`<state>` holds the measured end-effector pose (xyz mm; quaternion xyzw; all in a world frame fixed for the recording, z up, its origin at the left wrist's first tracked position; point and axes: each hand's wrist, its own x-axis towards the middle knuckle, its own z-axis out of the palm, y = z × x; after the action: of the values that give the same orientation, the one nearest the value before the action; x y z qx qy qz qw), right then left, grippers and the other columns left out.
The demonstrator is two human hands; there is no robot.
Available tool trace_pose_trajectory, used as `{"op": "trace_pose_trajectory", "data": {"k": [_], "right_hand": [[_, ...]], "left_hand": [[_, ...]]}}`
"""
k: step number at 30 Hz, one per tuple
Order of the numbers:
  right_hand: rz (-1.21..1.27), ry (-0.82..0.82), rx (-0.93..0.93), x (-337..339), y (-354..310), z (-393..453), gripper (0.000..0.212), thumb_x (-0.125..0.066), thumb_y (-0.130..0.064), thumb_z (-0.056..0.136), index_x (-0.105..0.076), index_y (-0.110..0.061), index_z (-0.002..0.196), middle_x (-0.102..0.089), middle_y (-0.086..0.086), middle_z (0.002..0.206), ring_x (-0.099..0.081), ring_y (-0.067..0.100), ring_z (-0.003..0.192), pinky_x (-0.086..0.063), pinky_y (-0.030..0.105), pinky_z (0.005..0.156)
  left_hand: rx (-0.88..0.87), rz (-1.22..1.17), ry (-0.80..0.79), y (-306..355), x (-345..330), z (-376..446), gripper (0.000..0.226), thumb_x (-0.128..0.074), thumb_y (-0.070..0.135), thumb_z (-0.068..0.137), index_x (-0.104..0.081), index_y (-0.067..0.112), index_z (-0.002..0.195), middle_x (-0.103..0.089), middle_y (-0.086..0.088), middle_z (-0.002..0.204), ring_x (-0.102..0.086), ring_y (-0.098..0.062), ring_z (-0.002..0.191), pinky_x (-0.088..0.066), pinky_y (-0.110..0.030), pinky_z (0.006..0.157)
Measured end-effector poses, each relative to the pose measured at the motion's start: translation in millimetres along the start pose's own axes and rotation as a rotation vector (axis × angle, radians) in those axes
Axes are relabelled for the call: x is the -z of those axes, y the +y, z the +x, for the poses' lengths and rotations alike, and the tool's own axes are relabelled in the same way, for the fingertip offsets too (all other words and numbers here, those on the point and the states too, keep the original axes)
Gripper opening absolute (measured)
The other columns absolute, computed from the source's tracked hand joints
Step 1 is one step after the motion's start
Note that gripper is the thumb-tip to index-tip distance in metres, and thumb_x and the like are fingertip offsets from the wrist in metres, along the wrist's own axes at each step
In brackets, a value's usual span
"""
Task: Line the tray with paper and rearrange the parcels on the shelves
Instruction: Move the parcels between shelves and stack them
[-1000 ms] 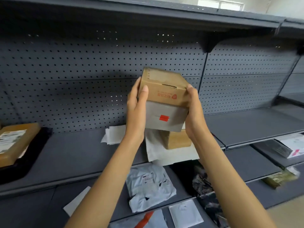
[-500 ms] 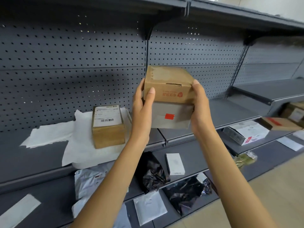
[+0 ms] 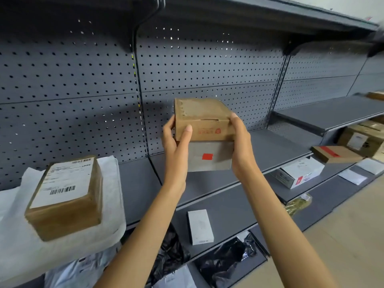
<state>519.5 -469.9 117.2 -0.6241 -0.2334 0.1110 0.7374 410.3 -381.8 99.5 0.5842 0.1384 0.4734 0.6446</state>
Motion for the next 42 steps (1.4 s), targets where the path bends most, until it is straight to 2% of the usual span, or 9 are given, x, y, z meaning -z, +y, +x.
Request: {"op": "trace_pose_trajectory", "data": {"k": [7,12,17,22,28,30,33,37,42], "right_hand": [[-0.037,-0.083,-0.044,30.5,37.5,44.8,0.056,-0.047,-0.067,0.086,-0.070,-0.030,0.121,-0.073,-0.005,0.125,-0.063,0.017,0.123,-0.041,0.048,0.114],[-0.016,-0.136,-0.100,31.4,76.8,58.9,0.054,-0.046,-0.061,0.090,-0.068,-0.027,0.125,-0.073,-0.005,0.125,-0.063,0.015,0.122,-0.042,0.047,0.114],[0.024,-0.163,-0.101,34.0,105.1,62.9,0.051,-0.043,-0.047,0.092,-0.061,-0.025,0.135,-0.069,-0.011,0.129,-0.062,0.002,0.118,-0.046,0.025,0.097],[0.033,-0.185,-0.078,43.3,115.9,65.2,0.055,-0.041,-0.041,0.092,-0.053,-0.025,0.143,-0.064,-0.010,0.136,-0.058,0.006,0.125,-0.044,0.028,0.105],[0.028,-0.206,-0.034,48.0,113.6,61.1,0.047,-0.042,-0.033,0.098,-0.050,-0.028,0.143,-0.058,-0.010,0.139,-0.054,0.002,0.124,-0.043,0.023,0.100],[0.044,-0.198,-0.016,50.3,113.5,61.8,0.039,-0.043,-0.024,0.105,-0.049,-0.026,0.144,-0.058,-0.010,0.138,-0.055,-0.010,0.115,-0.043,0.011,0.091],[0.062,-0.192,0.036,53.2,109.0,61.4,0.035,-0.041,-0.015,0.107,-0.052,-0.020,0.140,-0.060,-0.011,0.132,-0.057,-0.019,0.104,-0.043,0.001,0.083],[0.084,-0.078,0.258,48.6,87.6,51.9,0.031,-0.037,-0.006,0.107,-0.060,-0.017,0.125,-0.063,-0.012,0.124,-0.056,-0.010,0.111,-0.040,0.005,0.092],[0.052,-0.236,0.495,-0.4,65.1,17.2,0.030,-0.038,-0.008,0.101,-0.065,-0.014,0.113,-0.066,0.003,0.117,-0.057,0.021,0.103,-0.042,0.026,0.093]], "left_hand": [[0.039,0.008,0.067,-52.6,-33.1,10.9,0.048,-0.058,0.034,0.099,-0.041,0.029,0.144,-0.045,0.004,0.152,-0.048,-0.007,0.136,-0.041,-0.026,0.110],[0.097,0.113,0.196,-90.3,-36.3,10.6,0.054,-0.060,0.051,0.087,-0.046,0.041,0.137,-0.049,0.004,0.149,-0.048,-0.012,0.137,-0.040,-0.044,0.115],[0.154,0.145,0.302,-107.8,-40.2,3.8,0.052,-0.062,0.056,0.084,-0.048,0.039,0.131,-0.052,0.003,0.144,-0.052,-0.013,0.132,-0.042,-0.045,0.113],[0.167,0.146,0.339,-108.9,-48.3,1.2,0.046,-0.063,0.047,0.088,-0.049,0.029,0.128,-0.055,0.000,0.139,-0.057,-0.010,0.124,-0.046,-0.022,0.094],[0.150,0.174,0.357,-107.3,-48.3,-4.8,0.036,-0.059,0.031,0.100,-0.047,0.023,0.133,-0.056,0.003,0.136,-0.056,-0.003,0.119,-0.046,-0.009,0.083],[0.138,0.190,0.320,-102.9,-46.5,-6.2,0.039,-0.057,0.031,0.101,-0.045,0.023,0.138,-0.055,0.008,0.138,-0.054,0.002,0.120,-0.046,-0.004,0.086],[0.135,0.203,0.274,-97.8,-39.0,-11.3,0.045,-0.055,0.034,0.102,-0.041,0.030,0.144,-0.051,0.020,0.140,-0.048,0.008,0.128,-0.040,-0.018,0.107],[0.095,0.251,0.260,-80.9,-20.0,-25.8,0.048,-0.052,0.036,0.102,-0.040,0.038,0.148,-0.040,0.026,0.151,-0.035,0.009,0.139,-0.031,-0.021,0.115],[-0.078,0.381,0.338,-42.7,25.6,-52.8,0.023,-0.054,0.015,0.103,-0.067,0.020,0.121,-0.071,0.012,0.123,-0.063,-0.006,0.122,-0.047,-0.022,0.105]]}}
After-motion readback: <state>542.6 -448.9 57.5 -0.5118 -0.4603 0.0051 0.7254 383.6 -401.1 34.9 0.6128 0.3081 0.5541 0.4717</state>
